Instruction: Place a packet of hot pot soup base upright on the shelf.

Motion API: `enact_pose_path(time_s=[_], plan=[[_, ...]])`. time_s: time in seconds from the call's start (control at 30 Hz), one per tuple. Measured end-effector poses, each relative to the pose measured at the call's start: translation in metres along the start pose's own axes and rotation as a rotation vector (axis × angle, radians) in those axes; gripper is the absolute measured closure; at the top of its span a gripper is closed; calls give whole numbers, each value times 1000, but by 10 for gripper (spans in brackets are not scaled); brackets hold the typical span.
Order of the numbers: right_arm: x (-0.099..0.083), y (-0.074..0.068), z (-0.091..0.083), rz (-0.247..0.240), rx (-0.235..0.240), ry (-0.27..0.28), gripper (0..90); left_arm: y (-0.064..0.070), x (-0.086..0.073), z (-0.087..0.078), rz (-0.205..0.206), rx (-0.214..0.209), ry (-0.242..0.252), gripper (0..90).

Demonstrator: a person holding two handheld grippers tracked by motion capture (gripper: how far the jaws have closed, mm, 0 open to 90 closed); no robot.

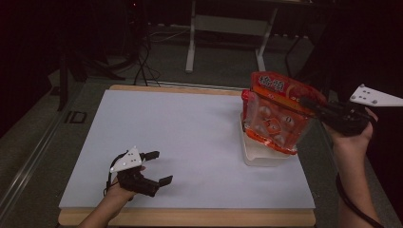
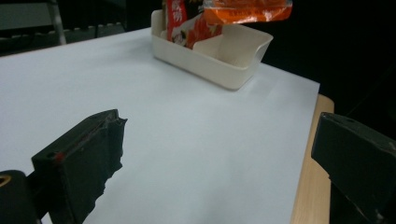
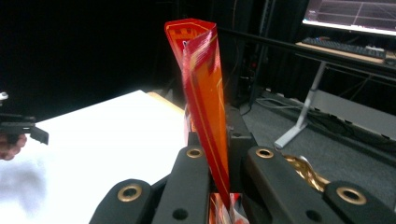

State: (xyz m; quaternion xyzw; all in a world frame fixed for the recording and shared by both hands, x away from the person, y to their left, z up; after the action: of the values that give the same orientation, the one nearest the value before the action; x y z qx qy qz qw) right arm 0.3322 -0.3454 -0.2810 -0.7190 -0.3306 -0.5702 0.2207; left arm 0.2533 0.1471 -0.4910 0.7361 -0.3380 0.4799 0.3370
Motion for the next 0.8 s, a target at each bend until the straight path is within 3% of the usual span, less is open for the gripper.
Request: enact_pose_path(time_s=[0.3,0.53,0.8], plan=[[-19,8,13,22,18,-28,900,-2,-20,-2,-29,20,-23,24],[-31,11,25,39,17,-59,900,-2,-21,-3,-33,23,-20,24],[-33,16,30,42,-3,-69,900,-3,-23,-2,-38,20,-22,24]])
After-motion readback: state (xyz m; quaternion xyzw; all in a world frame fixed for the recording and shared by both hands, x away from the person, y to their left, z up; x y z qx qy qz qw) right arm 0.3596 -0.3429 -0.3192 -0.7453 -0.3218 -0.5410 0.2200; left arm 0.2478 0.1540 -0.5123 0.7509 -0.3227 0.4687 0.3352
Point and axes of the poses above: each handheld gripper's, and its own axes: z roughly forward along the jaws, x roughly out of its top, y roughly to its right, the point moved 2 cm from there along z, roughly forward along the jaws
